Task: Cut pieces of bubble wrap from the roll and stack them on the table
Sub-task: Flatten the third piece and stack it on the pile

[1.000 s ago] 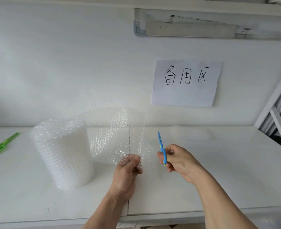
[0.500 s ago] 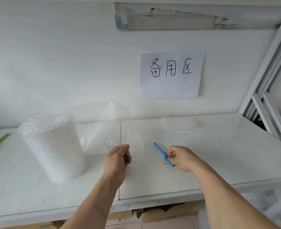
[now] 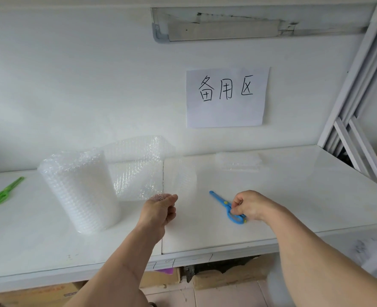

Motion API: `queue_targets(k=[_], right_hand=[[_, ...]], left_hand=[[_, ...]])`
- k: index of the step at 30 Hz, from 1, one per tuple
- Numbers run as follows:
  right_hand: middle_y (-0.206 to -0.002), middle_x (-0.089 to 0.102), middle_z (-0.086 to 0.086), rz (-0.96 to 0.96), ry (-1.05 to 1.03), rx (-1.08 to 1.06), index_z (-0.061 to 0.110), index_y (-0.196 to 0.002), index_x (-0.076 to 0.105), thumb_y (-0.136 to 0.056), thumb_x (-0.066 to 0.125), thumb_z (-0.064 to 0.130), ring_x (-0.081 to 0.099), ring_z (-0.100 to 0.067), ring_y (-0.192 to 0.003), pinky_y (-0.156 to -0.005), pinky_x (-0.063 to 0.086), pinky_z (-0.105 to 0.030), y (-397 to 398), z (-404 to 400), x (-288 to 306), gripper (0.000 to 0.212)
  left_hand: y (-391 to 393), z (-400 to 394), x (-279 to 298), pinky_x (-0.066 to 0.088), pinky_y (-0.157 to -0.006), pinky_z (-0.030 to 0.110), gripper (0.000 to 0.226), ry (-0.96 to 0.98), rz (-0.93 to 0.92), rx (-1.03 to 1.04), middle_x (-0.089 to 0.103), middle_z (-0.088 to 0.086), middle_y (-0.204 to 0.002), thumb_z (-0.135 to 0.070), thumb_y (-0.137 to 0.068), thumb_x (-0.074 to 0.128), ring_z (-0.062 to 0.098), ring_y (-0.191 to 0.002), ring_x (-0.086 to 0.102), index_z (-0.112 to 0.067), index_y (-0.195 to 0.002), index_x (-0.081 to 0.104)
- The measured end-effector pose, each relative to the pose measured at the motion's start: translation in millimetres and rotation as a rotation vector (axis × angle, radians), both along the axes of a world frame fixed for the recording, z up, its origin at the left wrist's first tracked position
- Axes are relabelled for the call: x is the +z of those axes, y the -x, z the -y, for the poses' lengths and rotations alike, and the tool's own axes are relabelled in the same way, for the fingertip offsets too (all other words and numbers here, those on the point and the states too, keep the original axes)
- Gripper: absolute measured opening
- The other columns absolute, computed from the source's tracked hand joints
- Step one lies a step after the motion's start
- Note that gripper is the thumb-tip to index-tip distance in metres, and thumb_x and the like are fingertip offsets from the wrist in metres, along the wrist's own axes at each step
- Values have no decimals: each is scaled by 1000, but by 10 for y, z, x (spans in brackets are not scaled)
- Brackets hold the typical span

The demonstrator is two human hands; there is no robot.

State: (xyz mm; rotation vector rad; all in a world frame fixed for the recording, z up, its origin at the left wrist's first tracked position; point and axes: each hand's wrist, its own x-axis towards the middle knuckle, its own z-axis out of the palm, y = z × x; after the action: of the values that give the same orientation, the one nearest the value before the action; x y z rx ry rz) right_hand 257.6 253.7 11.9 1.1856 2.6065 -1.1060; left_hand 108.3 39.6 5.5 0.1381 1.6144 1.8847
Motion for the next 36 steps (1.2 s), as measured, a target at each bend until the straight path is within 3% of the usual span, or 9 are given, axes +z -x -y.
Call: queue_targets(k=[4,7,11,19,24,28,32,34,36], right_hand=[[-104,63,1,-177,-391,-87,25,-100,65,-87,61,37,62,-21,-96,-78,47,-30,24,270,-6,18],[-137,51,2,-379,-449,150,27,-133,54,-91,55,48,46,-20,-127,-106,37,-33,124,656,-75,47],[-158,29,10,-160,-382,364,34,-147,36,-87,37,72,22,-11,-146,-119,17,-35,218,896,-283,71],[-145,46,14,-251,-248,290,32,-137,51,-89,32,72,35,-6,-136,-113,25,-27,53,832,-320,66],[-123,60,14,-319,-212,269,27,-121,63,-96,33,60,46,-4,-116,-100,34,-23,-47,850,-228,52],[-99,67,-11,-402,-196,278,6,-98,60,-81,13,85,60,-21,-100,-93,46,-45,-72,842,-229,93],[-105,64,-26,-471,-109,205,-9,-105,60,-72,13,91,57,-35,-105,-93,44,-36,-98,812,-187,115],[-103,70,0,-499,-33,118,5,-109,70,-77,20,83,60,-15,-110,-88,43,-11,-98,775,-182,97],[-113,63,19,-497,53,67,22,-116,69,-76,22,79,53,2,-116,-86,35,-2,-79,735,-171,84]], left_hand=[[-24,10,18,49,-58,27,16,24,67,-3,51,4,-66,-5,-87,70,17,-58,48,-11,-81,56],[-38,22,49,49,-58,30,15,64,111,-33,52,6,-67,-6,-86,71,19,-57,49,-8,-81,57],[3,104,96,50,-58,32,14,99,94,-72,55,8,-69,-10,-82,76,19,-57,52,-3,-86,64],[164,322,152,49,-87,30,76,96,-350,-586,62,3,-104,-24,-62,88,17,-94,63,-32,-130,56],[325,285,60,42,-87,12,67,395,-792,-784,57,-6,-114,-13,-77,80,12,-107,54,-42,-131,52],[379,206,-56,31,-87,4,33,556,-1210,-751,49,-8,-109,-24,-86,73,7,-102,47,-31,-117,68],[376,236,-255,31,-112,31,17,402,-1050,-705,56,-11,-118,-30,-89,71,10,-119,52,-44,-80,67],[380,268,-307,34,-107,21,5,373,-1006,-681,59,-14,-110,-26,-90,69,-1,-111,54,-30,-87,70],[377,306,-309,38,-96,20,5,260,-818,-681,60,-9,-95,-23,-90,70,0,-94,56,-18,-91,70]])
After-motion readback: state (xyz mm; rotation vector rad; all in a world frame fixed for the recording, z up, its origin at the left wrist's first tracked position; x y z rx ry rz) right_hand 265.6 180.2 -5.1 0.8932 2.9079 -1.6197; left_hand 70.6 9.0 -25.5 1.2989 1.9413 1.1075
